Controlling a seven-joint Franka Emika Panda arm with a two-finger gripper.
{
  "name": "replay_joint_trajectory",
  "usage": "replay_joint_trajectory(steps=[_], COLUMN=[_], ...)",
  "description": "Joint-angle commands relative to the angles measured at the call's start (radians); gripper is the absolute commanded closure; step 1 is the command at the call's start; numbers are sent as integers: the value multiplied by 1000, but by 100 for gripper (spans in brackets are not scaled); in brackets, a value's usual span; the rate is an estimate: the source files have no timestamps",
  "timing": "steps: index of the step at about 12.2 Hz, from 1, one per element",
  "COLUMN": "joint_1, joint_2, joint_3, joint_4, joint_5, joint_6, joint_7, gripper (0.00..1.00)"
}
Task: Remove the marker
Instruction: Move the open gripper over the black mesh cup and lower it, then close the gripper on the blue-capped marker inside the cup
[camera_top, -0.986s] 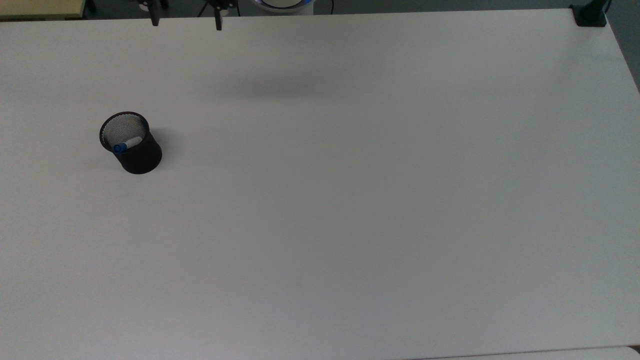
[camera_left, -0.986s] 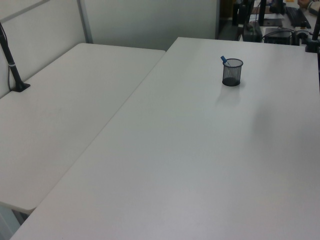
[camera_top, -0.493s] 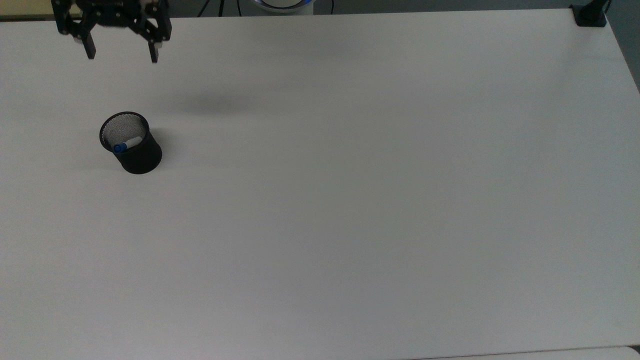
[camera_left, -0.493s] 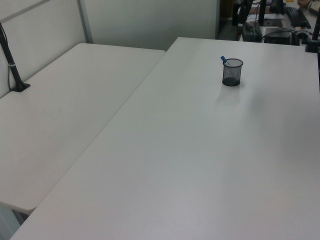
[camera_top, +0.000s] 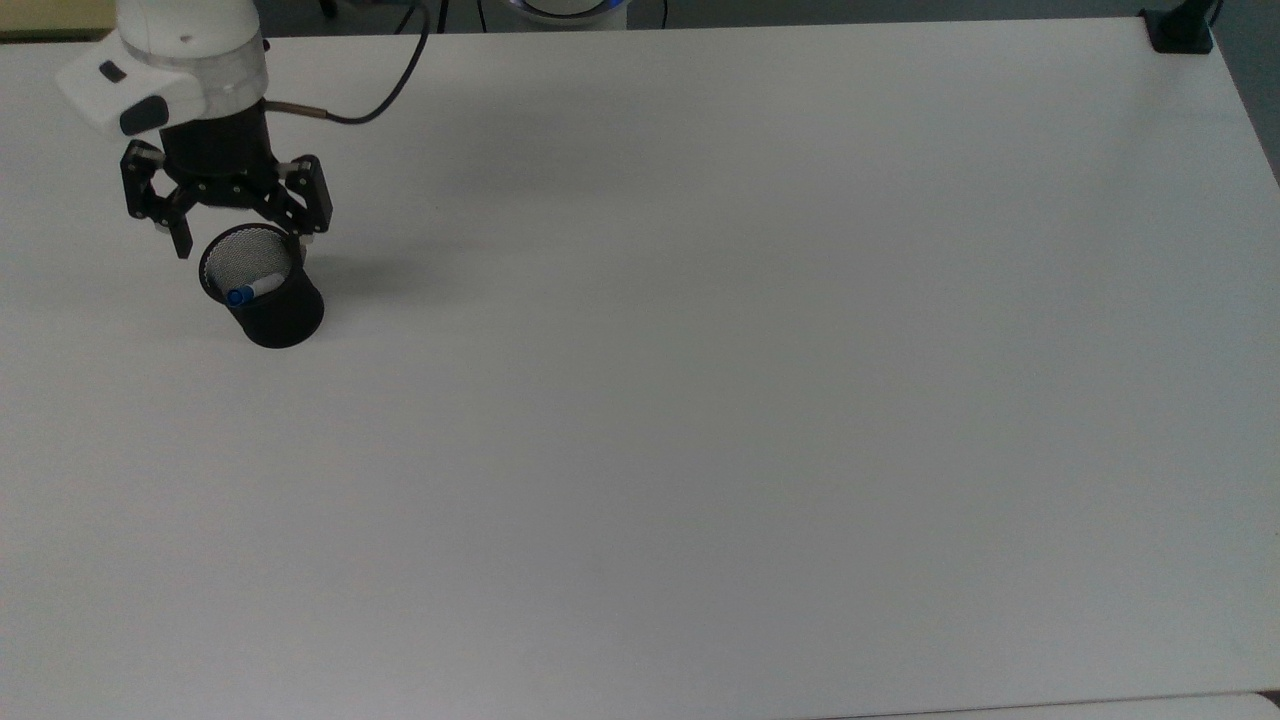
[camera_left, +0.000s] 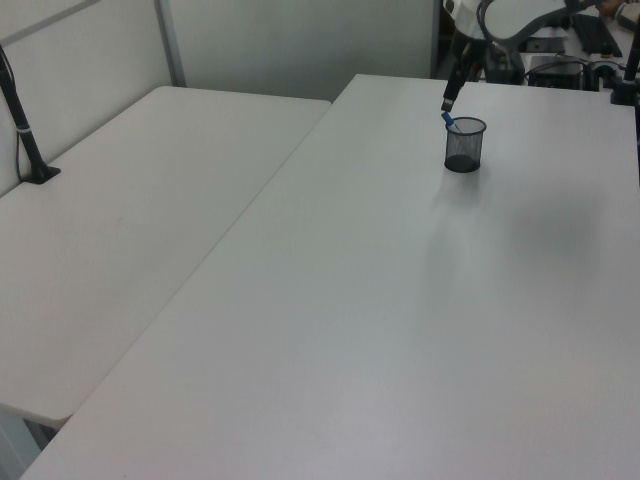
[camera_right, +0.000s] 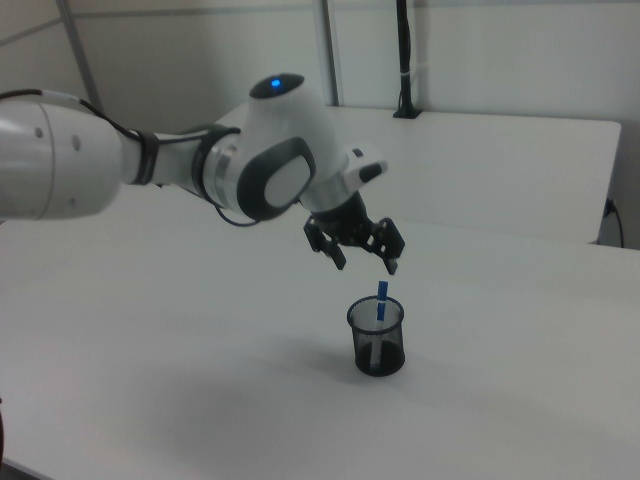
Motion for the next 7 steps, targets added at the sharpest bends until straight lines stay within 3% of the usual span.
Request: replay_joint_trajectory(steps=[1, 3, 4, 6, 7], joint_1=[-15, -24, -25, -27, -27], joint_2=[35, 52, 60, 67, 66], joint_3=[0, 0, 0, 0, 0], joint_4=[-25, -26, -26, -23, -22], joint_5=[12, 12, 14, 20, 20], joint_6=[88, 110, 119, 122, 122], joint_7=[20, 21, 21, 23, 24], gripper=[7, 28, 45, 92, 100])
